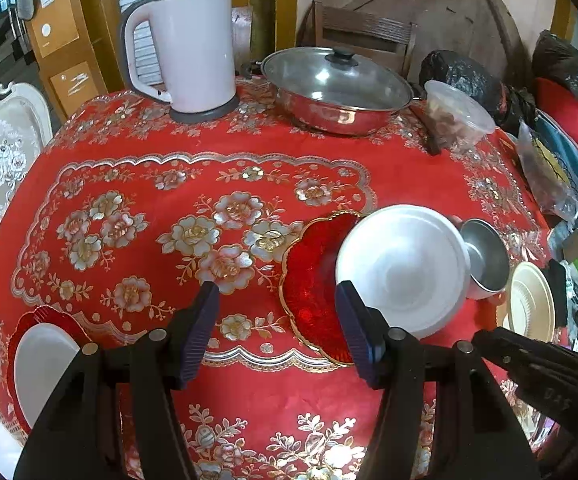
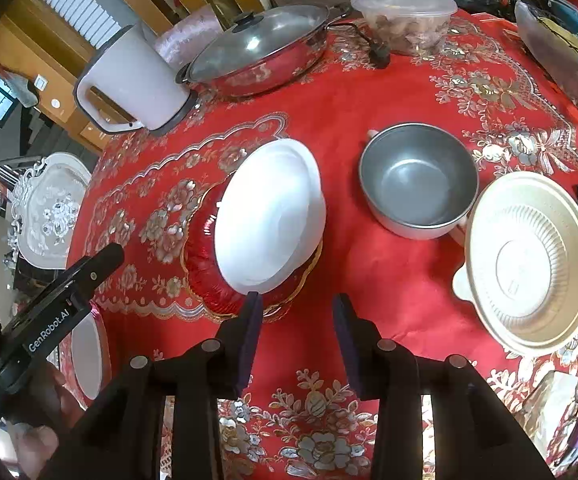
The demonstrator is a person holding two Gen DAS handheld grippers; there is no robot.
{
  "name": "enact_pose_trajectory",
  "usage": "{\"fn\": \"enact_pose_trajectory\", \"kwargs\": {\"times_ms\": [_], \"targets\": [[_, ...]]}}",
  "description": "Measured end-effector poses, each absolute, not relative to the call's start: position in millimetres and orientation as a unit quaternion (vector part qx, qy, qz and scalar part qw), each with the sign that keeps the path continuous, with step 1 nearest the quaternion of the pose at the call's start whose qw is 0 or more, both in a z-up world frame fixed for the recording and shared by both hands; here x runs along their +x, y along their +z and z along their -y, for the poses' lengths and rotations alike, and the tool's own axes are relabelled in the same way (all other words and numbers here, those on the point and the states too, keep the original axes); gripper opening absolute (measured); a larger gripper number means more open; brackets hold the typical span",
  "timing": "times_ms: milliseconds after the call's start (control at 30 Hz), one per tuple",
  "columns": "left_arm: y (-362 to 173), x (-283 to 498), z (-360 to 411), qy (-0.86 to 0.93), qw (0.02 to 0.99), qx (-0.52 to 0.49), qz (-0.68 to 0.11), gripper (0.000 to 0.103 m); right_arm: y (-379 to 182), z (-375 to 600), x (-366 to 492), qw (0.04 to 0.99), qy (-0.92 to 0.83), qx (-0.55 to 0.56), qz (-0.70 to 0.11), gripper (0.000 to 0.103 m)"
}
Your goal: Organize plates and bowls
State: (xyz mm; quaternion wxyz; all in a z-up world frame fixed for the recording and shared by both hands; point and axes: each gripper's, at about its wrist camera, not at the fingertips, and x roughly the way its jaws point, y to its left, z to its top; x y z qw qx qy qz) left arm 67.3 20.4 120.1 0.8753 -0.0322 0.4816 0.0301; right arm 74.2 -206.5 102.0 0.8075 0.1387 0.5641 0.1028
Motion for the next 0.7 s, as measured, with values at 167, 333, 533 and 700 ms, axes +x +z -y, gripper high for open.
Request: {"fn": "enact_pose_trajectory", "kwargs": {"times_ms": [167, 333, 533, 700], "targets": [[113.7, 71.2, -22.9, 0.032, 0.870, -0.038, -0.491, 0.059, 101.2, 214.8, 79.4, 0.807, 0.096, 0.151, -0.563, 0.038], [111.0, 74.2, -20.2, 0.030, 0.868, -0.043, -0.493, 0.059, 99.8, 220.1, 78.7, 0.803, 0.092, 0.154, -0.568, 0.038], [109.4, 75.9, -10.6, 0.027, 0.870, -0.027, -0.492, 0.059, 97.9, 228.3, 76.6, 0.801, 0.085, 0.165, -0.569, 0.039], [110.0, 75.2, -4.4, 0.020, 0.871, -0.019, -0.491, 0.059, 102.4, 230.9, 73.5, 0.804, 0.083, 0.162, -0.565, 0.039]]}}
